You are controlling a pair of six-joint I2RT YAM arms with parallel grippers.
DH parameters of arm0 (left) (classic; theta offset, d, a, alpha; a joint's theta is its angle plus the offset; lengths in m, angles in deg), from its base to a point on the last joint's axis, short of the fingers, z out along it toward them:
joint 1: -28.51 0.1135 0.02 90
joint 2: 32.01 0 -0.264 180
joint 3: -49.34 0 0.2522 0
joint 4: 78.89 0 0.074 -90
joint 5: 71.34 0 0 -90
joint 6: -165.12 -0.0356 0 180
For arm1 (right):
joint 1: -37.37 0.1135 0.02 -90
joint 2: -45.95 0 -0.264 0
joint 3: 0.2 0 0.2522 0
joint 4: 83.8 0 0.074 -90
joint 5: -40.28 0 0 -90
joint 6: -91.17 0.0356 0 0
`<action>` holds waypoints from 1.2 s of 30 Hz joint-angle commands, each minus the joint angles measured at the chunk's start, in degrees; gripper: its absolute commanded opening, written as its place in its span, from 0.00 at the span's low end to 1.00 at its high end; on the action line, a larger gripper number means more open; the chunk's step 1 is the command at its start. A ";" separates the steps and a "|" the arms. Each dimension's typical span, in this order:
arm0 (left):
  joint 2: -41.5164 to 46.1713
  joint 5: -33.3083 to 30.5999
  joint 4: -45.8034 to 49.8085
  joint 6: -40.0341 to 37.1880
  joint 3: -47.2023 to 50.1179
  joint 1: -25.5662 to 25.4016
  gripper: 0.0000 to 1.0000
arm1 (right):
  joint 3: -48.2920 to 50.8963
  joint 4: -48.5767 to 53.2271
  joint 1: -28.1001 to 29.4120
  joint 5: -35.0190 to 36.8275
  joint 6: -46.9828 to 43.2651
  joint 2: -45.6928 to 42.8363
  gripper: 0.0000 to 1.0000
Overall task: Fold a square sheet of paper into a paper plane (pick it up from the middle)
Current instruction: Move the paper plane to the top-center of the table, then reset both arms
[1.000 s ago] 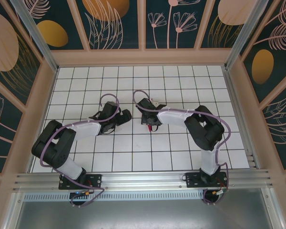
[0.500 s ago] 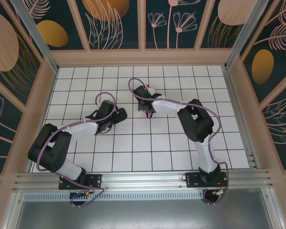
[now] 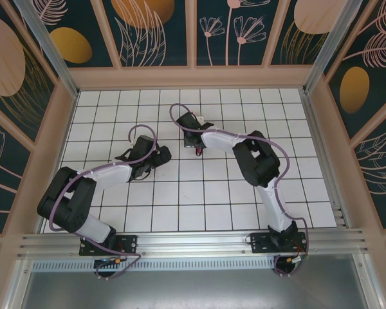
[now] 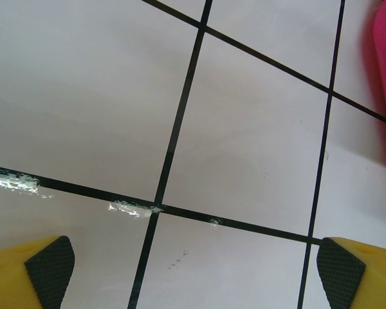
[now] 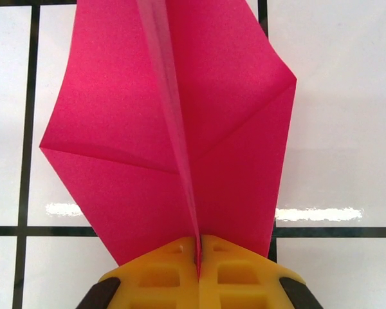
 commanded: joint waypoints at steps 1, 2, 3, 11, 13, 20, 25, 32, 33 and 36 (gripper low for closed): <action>-0.47 0.01 1.06 -1.06 -0.38 0.22 0.99 | -1.92 1.98 -0.25 -0.95 1.10 3.01 0.09; -0.37 -0.08 1.14 -1.06 -0.45 0.28 0.99 | -2.32 2.61 -0.25 -0.90 1.49 2.95 0.10; -0.28 -0.16 1.24 -1.13 -0.59 0.21 0.99 | -2.86 3.06 -0.25 -0.78 1.74 2.72 0.12; 1.49 -4.77 4.00 -2.52 -4.52 0.28 0.99 | -6.22 6.44 -0.16 -1.11 3.97 -6.16 0.45; 2.24 -6.63 4.85 -3.08 -6.03 0.28 0.99 | -5.66 6.07 -0.16 -1.34 4.37 -9.42 0.52; 6.50 -12.68 6.56 -6.45 -10.91 4.08 0.99 | 1.11 2.04 -0.90 4.23 2.45 -22.89 0.74; 12.27 -18.22 3.29 -14.50 -9.77 8.80 0.98 | 12.78 -3.33 -5.77 12.69 -0.82 -36.34 0.99; 22.98 -29.74 -10.48 -23.14 3.35 14.58 0.99 | 37.18 -16.86 -20.07 17.20 -7.80 -53.96 0.99; 23.95 -31.63 -12.44 -24.06 5.62 15.14 0.98 | 40.85 -19.69 -21.77 17.07 -9.38 -55.99 0.99; 25.69 -37.60 -17.74 -26.86 11.38 16.03 0.98 | 50.38 -26.78 -28.30 15.87 -12.10 -60.99 0.99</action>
